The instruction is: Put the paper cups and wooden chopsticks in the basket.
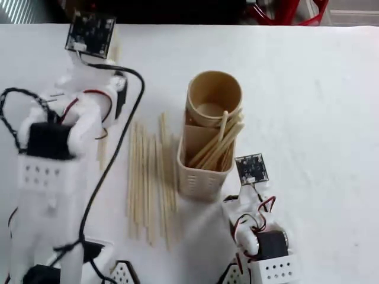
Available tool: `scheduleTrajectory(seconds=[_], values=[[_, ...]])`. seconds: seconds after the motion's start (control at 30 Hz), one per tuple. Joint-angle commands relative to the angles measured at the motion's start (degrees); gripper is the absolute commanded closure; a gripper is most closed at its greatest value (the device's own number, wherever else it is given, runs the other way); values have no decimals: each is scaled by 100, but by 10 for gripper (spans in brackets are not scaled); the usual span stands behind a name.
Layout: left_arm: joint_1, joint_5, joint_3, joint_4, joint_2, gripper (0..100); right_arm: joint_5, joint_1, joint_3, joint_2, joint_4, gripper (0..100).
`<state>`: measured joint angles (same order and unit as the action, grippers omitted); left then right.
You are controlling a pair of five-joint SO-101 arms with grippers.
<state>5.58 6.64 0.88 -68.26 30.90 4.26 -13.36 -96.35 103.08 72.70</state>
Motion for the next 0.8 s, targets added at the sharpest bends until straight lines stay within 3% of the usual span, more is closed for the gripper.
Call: scheduleTrajectory(seconds=[0.0,0.13,0.27,0.77], values=[[901,-281,-1319,9,163,962,9,22,-53,40,22,979],[1877,-369,-1969,316,-145,977,9,22,-53,40,22,979],[2422,-369,-2391,985,-497,976,9,31,-53,40,22,979],[3160,-615,-2523,791,-1182,976,9,13,-53,40,22,979]])
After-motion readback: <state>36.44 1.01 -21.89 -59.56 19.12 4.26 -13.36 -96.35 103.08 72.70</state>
